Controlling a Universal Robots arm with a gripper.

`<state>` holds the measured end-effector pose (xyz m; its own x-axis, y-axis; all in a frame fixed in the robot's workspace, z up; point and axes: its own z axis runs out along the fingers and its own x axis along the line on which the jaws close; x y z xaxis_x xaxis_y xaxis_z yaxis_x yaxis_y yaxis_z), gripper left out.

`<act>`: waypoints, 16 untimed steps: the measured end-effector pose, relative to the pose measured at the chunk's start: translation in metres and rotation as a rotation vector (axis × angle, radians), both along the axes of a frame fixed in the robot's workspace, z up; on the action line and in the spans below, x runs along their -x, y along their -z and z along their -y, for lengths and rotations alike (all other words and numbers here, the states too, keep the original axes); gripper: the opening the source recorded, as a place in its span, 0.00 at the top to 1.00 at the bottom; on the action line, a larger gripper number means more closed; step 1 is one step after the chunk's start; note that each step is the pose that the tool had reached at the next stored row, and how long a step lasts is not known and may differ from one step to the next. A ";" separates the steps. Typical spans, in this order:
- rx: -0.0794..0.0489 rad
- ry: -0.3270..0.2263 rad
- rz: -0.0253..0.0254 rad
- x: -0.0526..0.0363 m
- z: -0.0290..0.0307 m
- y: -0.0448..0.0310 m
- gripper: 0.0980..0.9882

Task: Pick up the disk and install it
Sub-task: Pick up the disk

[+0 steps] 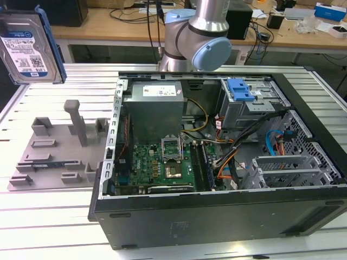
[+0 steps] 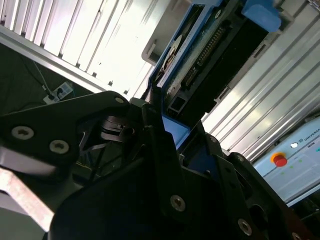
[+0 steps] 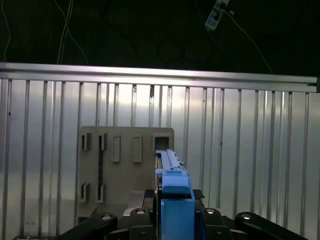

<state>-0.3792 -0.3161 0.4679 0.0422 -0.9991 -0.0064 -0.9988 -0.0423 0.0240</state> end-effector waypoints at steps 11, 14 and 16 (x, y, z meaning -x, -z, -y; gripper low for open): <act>0.000 -0.001 -0.0002 -0.0011 0.0020 -0.0140 0.70; 0.000 -0.001 0.0000 -0.0183 0.0245 -0.0145 0.70; 0.000 0.000 0.0001 -0.0255 0.0315 -0.0147 0.70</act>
